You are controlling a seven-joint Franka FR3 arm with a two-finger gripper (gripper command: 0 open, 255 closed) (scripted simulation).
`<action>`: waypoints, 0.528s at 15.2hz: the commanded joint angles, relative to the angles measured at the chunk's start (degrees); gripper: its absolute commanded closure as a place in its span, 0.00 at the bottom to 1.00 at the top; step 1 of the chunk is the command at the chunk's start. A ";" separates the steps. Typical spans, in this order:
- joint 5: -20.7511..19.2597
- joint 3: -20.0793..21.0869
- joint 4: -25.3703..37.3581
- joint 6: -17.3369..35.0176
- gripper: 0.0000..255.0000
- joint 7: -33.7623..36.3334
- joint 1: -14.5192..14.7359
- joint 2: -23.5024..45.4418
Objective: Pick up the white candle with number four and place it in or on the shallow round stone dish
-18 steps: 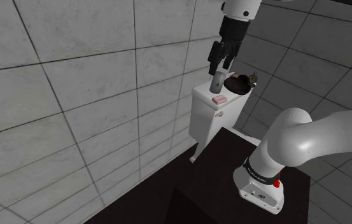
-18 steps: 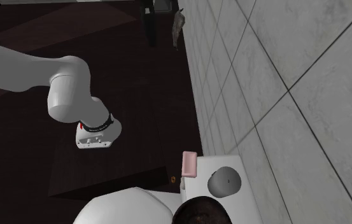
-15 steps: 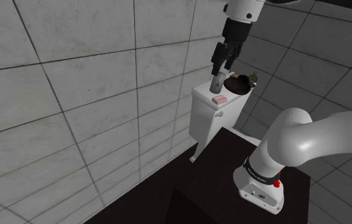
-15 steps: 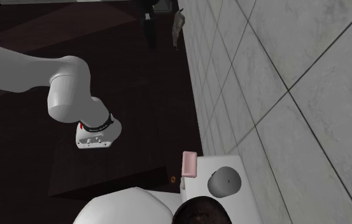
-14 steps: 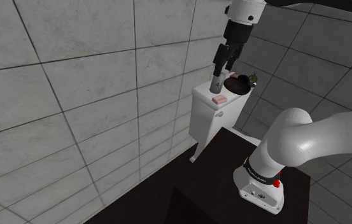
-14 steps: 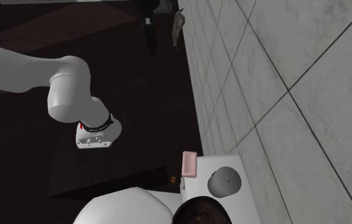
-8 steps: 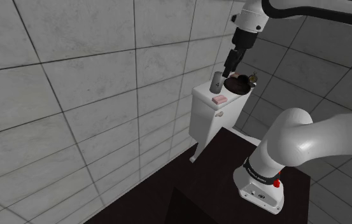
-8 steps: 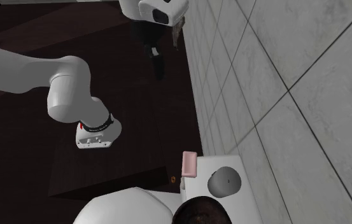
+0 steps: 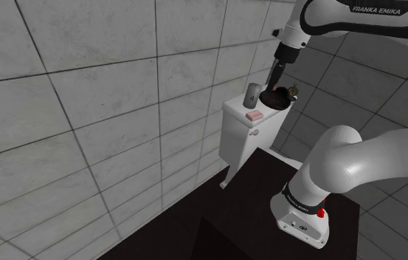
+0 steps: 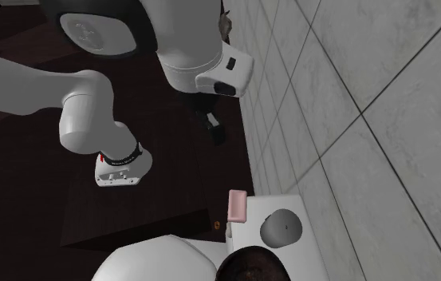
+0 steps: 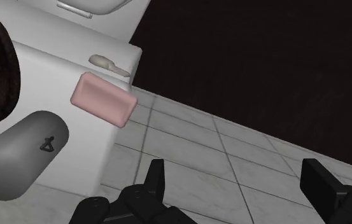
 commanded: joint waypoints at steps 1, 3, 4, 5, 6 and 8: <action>-1.61 -3.75 0.66 1.64 0.00 -5.00 0.29 1.58; -2.69 -7.62 1.77 3.74 0.00 -9.71 1.14 4.10; -3.06 -9.60 2.47 4.80 0.00 -12.09 1.70 5.51; -3.35 -11.64 3.28 5.85 0.00 -14.47 2.41 6.99; -3.48 -13.71 4.17 6.89 0.00 -16.89 3.21 8.59; -3.29 -18.00 6.25 8.94 0.00 -21.88 5.16 12.04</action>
